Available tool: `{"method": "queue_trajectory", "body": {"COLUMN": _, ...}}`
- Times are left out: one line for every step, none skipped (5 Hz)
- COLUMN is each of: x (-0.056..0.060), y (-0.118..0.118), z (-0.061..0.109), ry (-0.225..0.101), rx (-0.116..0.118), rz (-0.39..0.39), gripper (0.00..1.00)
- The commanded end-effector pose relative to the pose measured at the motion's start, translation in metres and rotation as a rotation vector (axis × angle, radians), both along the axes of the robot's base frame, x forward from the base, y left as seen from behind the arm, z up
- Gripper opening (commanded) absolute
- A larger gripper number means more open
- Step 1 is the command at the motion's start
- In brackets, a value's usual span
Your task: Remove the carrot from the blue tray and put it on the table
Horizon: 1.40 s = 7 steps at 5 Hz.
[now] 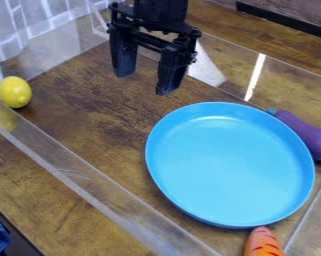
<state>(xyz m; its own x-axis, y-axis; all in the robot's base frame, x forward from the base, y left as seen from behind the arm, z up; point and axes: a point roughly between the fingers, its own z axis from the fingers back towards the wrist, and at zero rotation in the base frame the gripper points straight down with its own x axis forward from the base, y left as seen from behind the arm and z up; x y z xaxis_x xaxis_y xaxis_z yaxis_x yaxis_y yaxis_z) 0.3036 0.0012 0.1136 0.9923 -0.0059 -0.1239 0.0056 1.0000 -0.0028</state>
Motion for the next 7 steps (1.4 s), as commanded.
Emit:
{"method": "queue_trajectory", "body": {"x": 0.01, "y": 0.009, "z": 0.012, "ry": -0.067, "rx": 0.005, "rz": 0.045, "gripper": 1.0}}
{"method": "queue_trajectory", "body": {"x": 0.011, "y": 0.014, "z": 0.007, "ry": -0.062, "rx": 0.007, "rz": 0.079, "gripper": 1.0}}
{"method": "queue_trajectory", "body": {"x": 0.014, "y": 0.01, "z": 0.009, "ry": -0.054, "rx": 0.007, "rz": 0.048, "gripper": 1.0}}
{"method": "queue_trajectory", "body": {"x": 0.016, "y": 0.006, "z": 0.011, "ry": -0.047, "rx": 0.005, "rz": 0.019, "gripper": 1.0}}
{"method": "queue_trajectory", "body": {"x": 0.022, "y": 0.013, "z": 0.008, "ry": -0.044, "rx": 0.005, "rz": 0.006, "gripper": 1.0}}
{"method": "queue_trajectory", "body": {"x": 0.029, "y": 0.019, "z": 0.003, "ry": -0.043, "rx": 0.005, "rz": -0.01, "gripper": 1.0}}
{"method": "queue_trajectory", "body": {"x": 0.039, "y": 0.011, "z": -0.008, "ry": -0.042, "rx": 0.003, "rz": -0.063, "gripper": 1.0}}
